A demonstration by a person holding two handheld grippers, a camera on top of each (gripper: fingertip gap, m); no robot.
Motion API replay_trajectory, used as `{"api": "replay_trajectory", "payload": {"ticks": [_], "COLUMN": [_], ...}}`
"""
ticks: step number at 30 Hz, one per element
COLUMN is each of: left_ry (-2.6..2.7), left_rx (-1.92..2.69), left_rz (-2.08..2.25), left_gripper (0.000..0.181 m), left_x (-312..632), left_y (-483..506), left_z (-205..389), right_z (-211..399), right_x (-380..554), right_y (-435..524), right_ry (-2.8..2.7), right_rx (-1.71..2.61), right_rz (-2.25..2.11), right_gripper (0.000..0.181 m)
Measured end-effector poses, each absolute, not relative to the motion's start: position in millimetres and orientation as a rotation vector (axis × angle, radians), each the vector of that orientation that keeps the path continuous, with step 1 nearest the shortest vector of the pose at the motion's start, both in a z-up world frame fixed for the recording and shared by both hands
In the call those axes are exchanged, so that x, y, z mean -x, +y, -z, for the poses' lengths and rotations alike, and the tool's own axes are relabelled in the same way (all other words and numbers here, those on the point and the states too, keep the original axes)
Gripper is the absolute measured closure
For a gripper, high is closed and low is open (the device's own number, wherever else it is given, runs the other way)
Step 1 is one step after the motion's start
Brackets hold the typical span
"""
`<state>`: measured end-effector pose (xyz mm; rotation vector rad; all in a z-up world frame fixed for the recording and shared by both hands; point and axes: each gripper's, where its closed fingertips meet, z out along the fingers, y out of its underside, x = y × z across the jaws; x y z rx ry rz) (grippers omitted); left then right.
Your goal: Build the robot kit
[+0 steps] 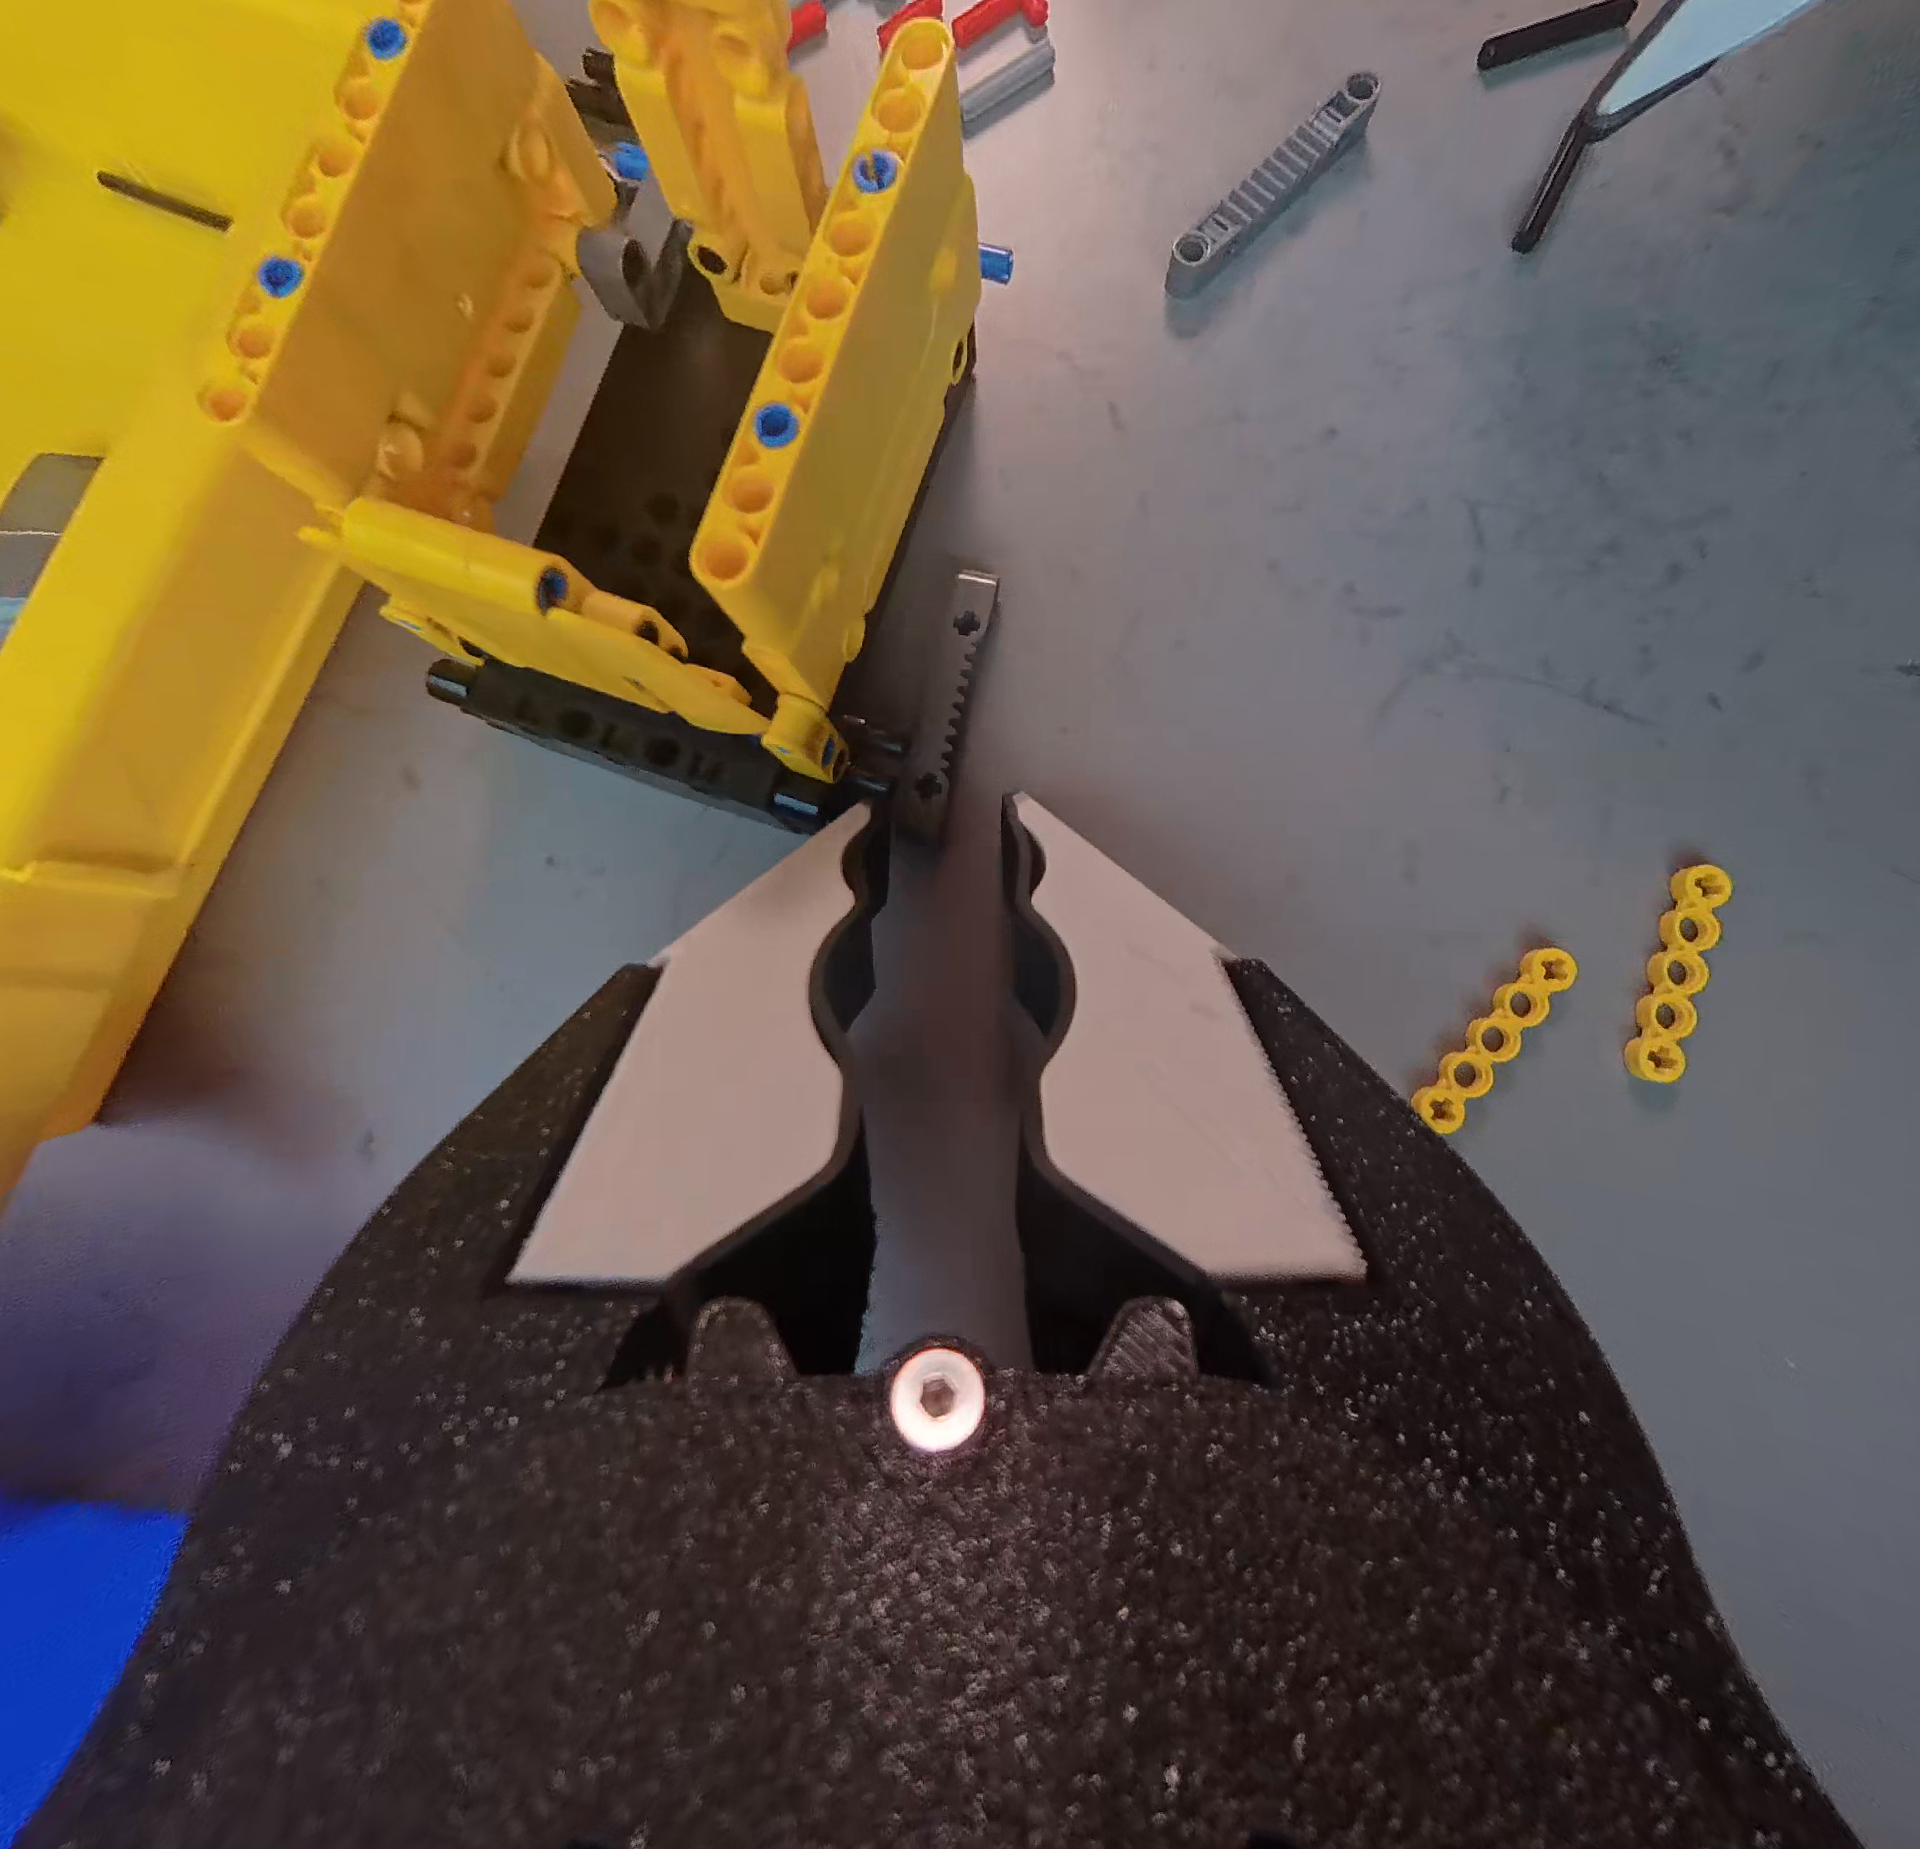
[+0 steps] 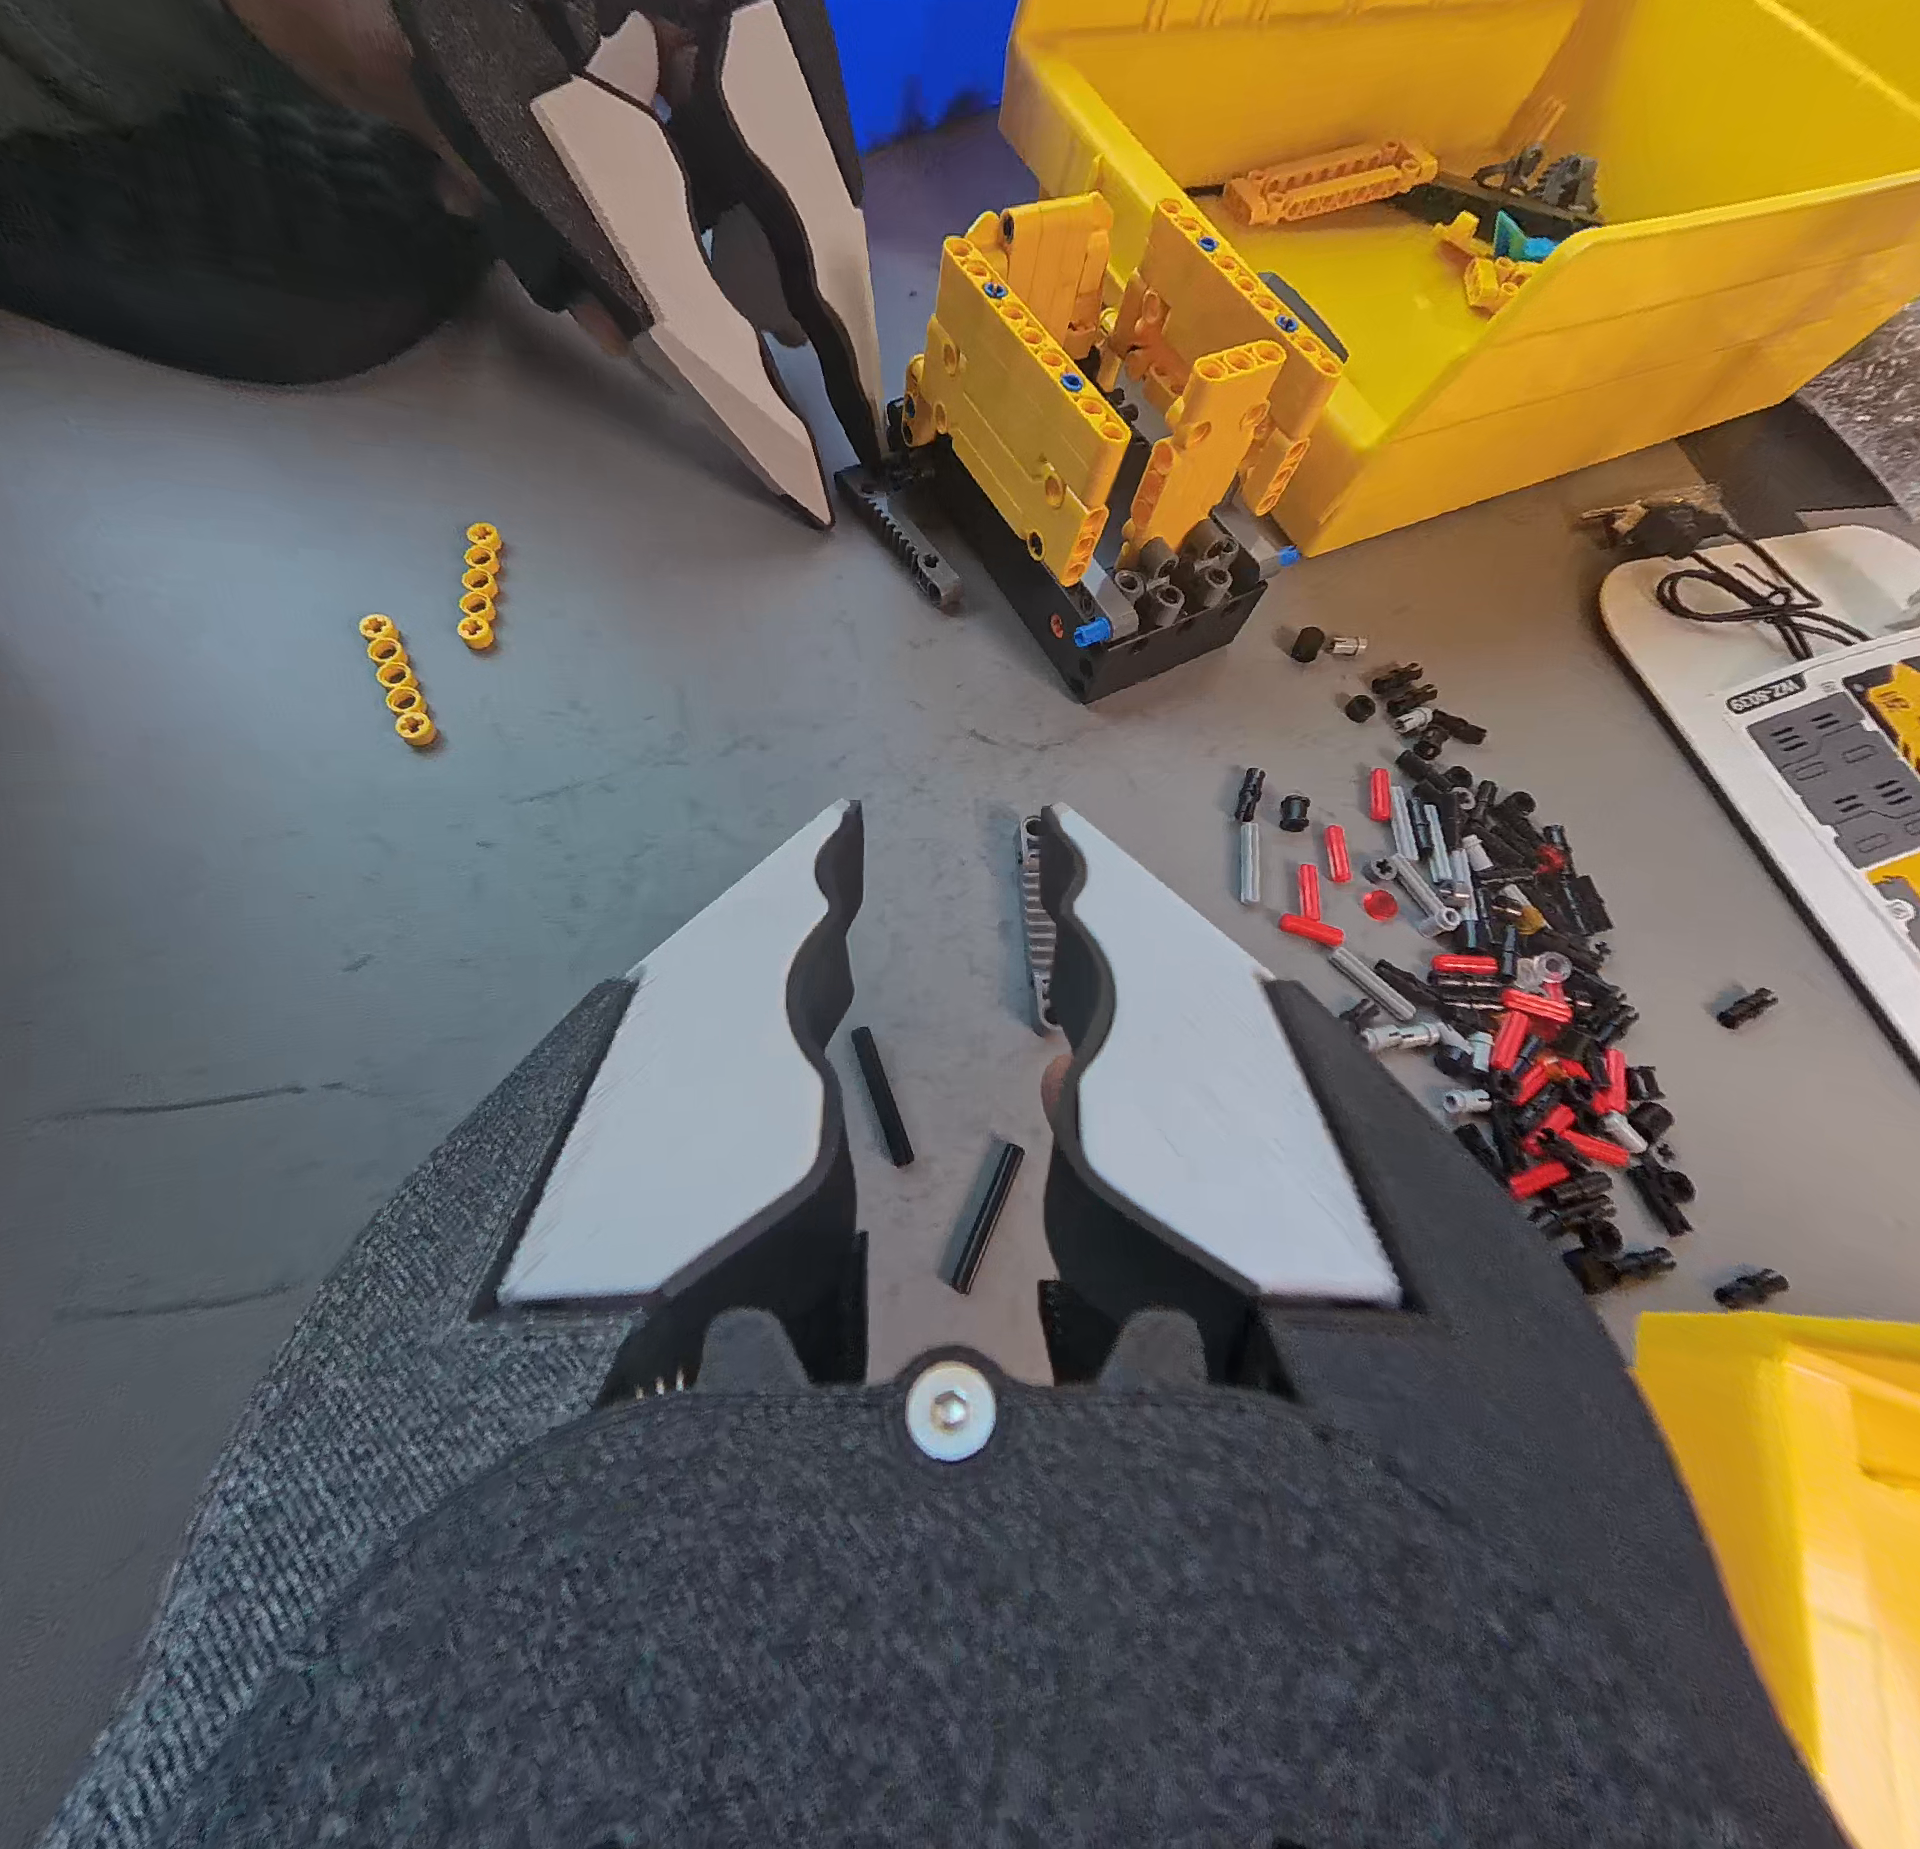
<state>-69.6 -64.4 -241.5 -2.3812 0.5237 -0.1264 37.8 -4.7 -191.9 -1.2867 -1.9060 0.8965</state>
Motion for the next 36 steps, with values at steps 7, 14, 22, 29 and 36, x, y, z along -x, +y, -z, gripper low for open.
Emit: {"api": "replay_trajectory", "payload": {"ticks": [7, 14, 22, 29, 36], "left_ry": [0.748, 1.054, 1.044, 0.667, 0.542], "left_rx": [2.308, 2.151, 2.060, 1.640, 1.286], "left_rz": [0.241, 0.338, 0.419, 0.543, 0.370], "left_gripper": [0.175, 0.175, 0.167, 0.135, 0.120], "left_x": [30, -34, -42, -21, 2], "left_y": [-65, -56, -49, -36, -37], "left_z": [239, 227, 224, 134, 67], "right_z": [198, 216, 217, 138, 111], "right_x": [-46, -56, -56, -35, -31], "right_y": [-1, -22, -27, -3, 14], "right_ry": [-1.919, -2.097, -2.102, -1.575, -1.326], "right_rx": [1.312, 1.234, 1.208, 1.133, 1.132], "right_rz": [-0.915, -0.861, -0.874, -1.228, -1.259], "right_gripper": [0.136, 0.145, 0.144, 0.139, 0.164]}}
